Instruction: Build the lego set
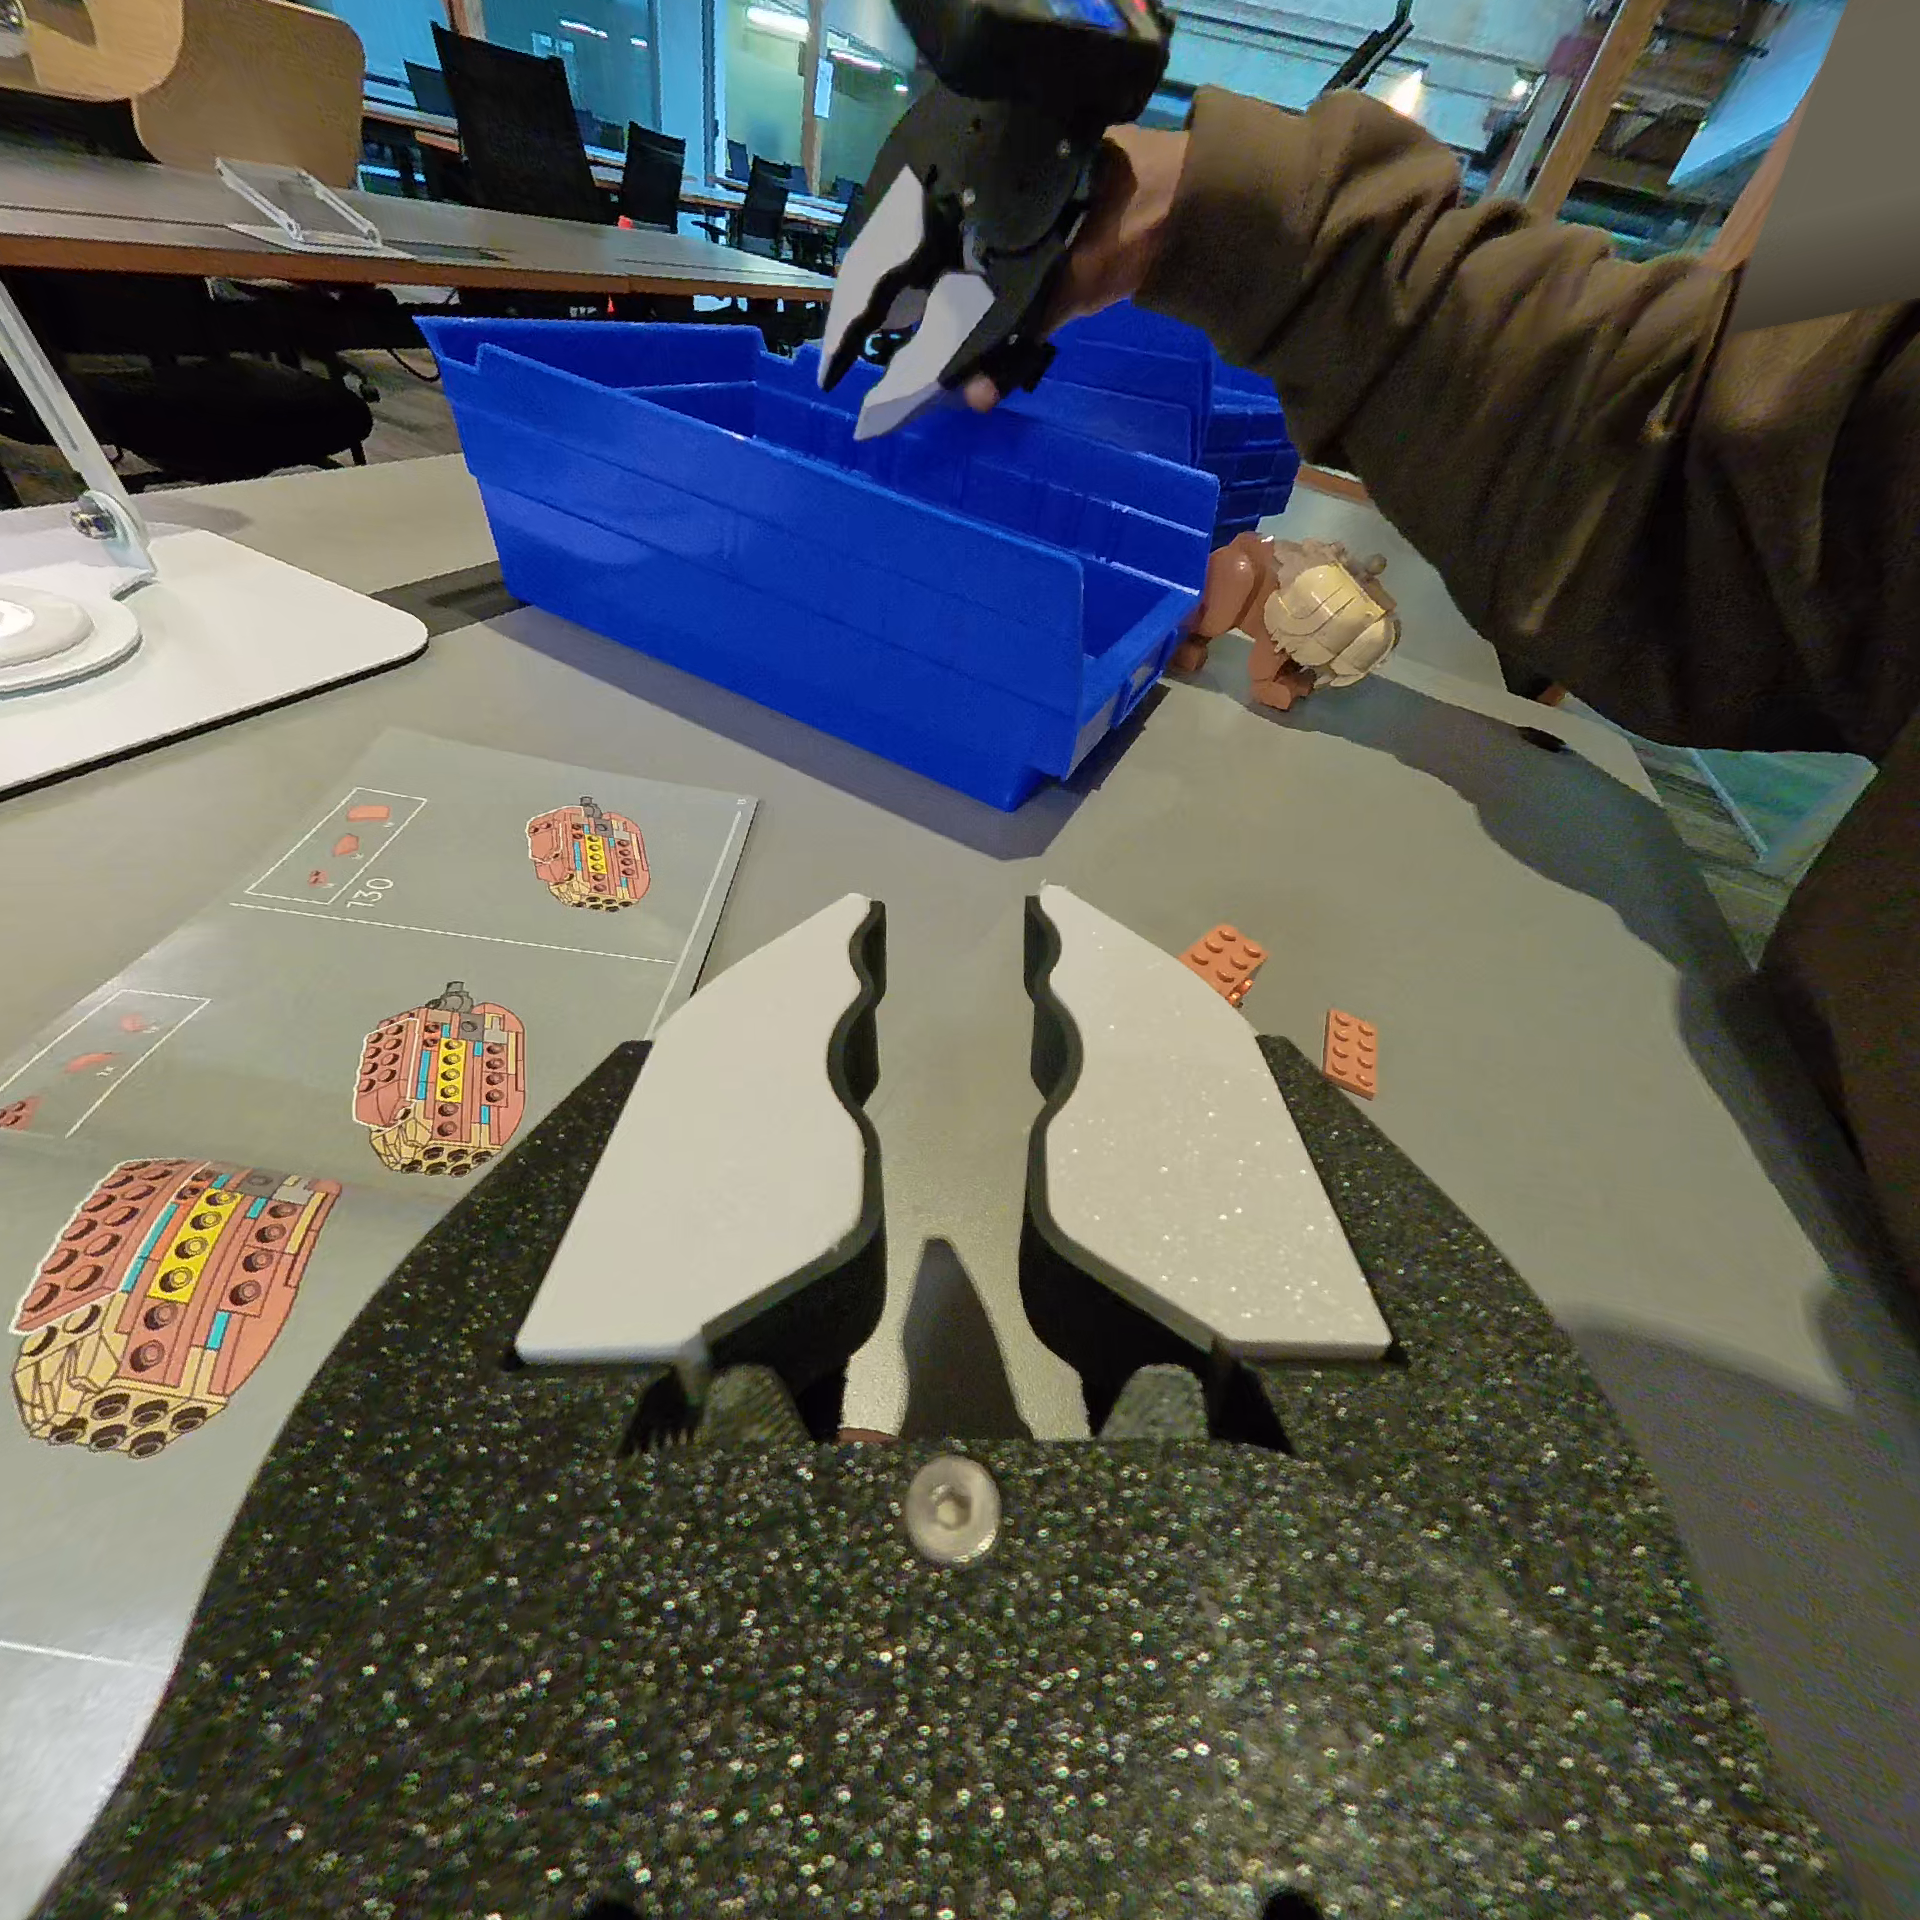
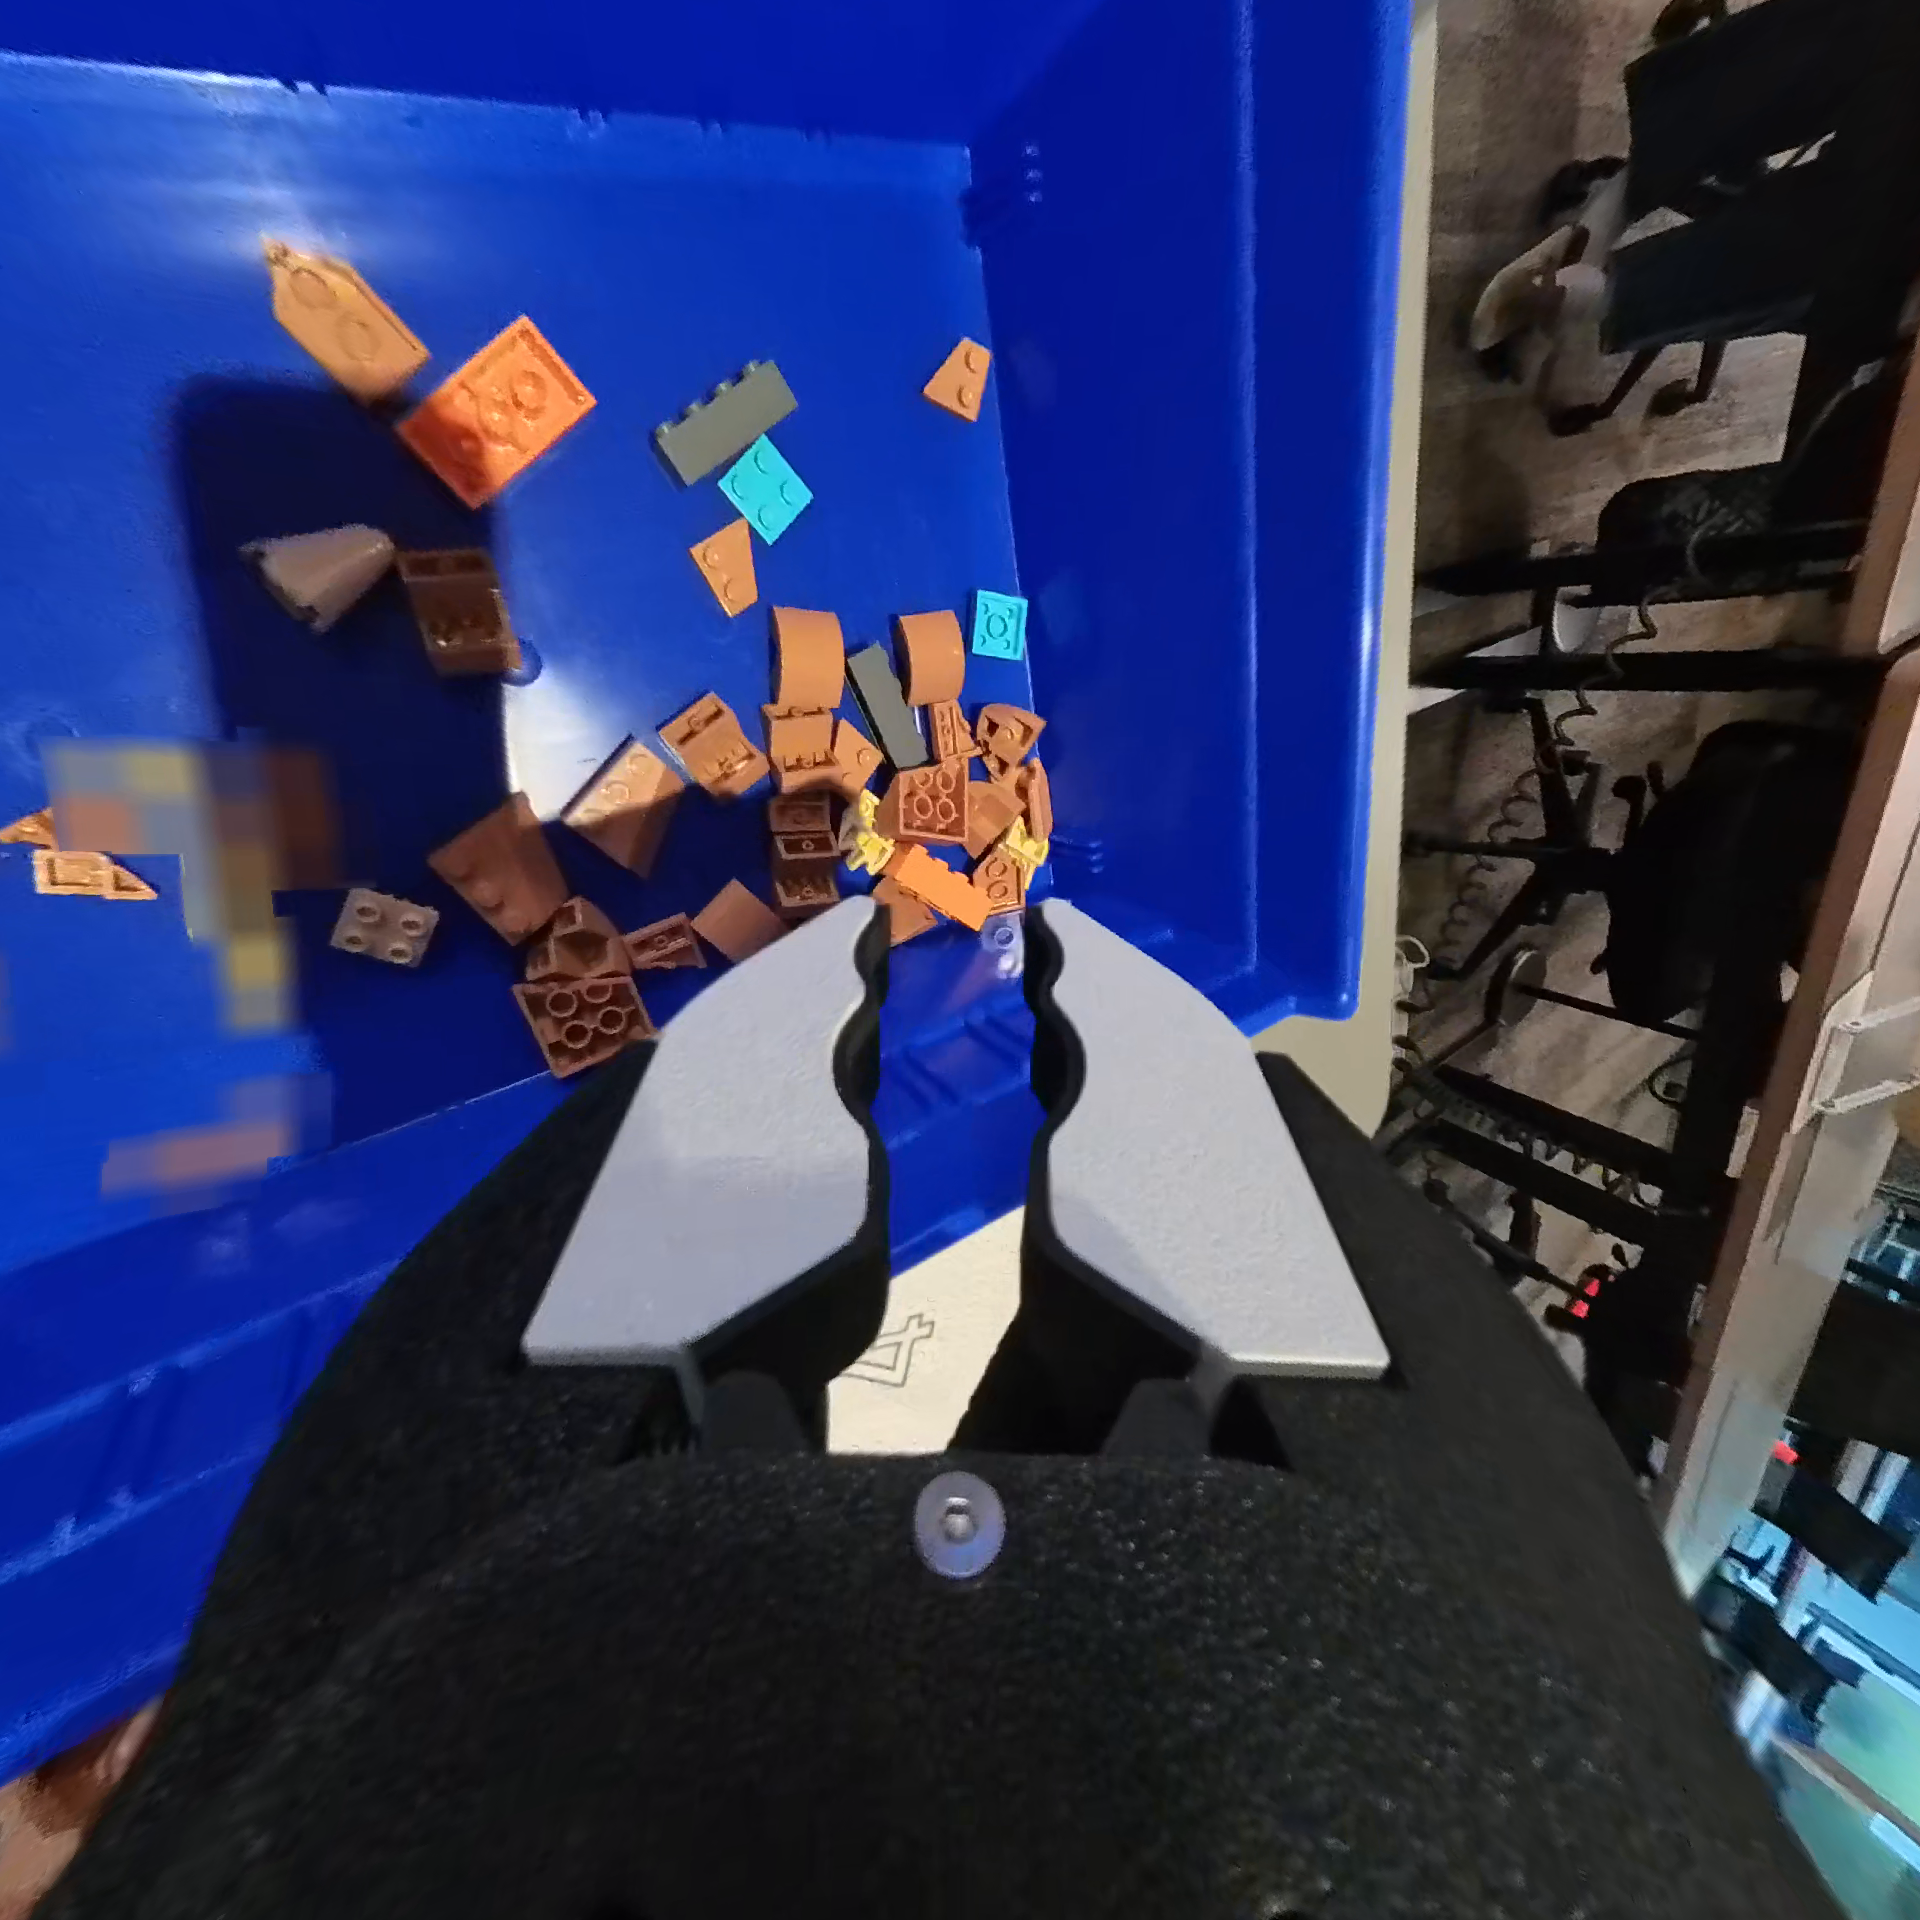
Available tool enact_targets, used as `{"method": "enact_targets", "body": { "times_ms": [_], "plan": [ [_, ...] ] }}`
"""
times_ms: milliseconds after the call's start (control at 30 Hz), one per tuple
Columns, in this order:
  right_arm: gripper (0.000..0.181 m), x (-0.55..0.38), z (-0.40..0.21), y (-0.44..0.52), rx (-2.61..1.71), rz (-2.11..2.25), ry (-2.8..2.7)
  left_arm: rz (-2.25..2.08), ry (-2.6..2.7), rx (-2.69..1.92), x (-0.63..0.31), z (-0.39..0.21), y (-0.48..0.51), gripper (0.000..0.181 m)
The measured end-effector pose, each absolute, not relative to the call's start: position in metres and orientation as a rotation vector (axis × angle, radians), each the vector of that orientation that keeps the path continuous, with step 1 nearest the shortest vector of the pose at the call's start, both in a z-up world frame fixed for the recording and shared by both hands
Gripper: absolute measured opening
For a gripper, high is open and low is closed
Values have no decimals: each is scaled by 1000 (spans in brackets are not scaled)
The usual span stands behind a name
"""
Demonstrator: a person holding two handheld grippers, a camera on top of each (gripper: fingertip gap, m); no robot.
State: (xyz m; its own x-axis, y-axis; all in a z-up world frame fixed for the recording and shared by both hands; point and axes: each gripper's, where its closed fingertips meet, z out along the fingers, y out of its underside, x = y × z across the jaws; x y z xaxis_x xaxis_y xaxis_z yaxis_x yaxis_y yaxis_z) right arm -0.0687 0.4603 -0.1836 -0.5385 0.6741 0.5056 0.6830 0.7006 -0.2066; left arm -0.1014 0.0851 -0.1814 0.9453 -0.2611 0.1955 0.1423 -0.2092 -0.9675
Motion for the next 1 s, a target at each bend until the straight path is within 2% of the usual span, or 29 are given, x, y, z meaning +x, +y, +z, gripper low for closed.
{"method": "enact_targets", "body": {
  "times_ms": [167, 467, 700, 867, 1000],
  "plan": [
    [24, -88, -198, 460, -1010, -122, -2388, -368, 90, -1744, -101, -181, 85, 25],
    [23, -100, -226, 495, -767, -654, -2538, -363, 97, -1746, -100, -181, 85, 25],
    [20, -103, -241, 504, -708, -802, -2576, -364, 99, -1747, -100, -181, 85, 25],
    [14, -102, -249, 502, -720, -797, -2602, -365, 96, -1746, -100, -181, 85, 25],
    [14, -110, -249, 484, -802, -593, -2621, -365, 97, -1748, -100, -182, 85, 25]
  ]
}}
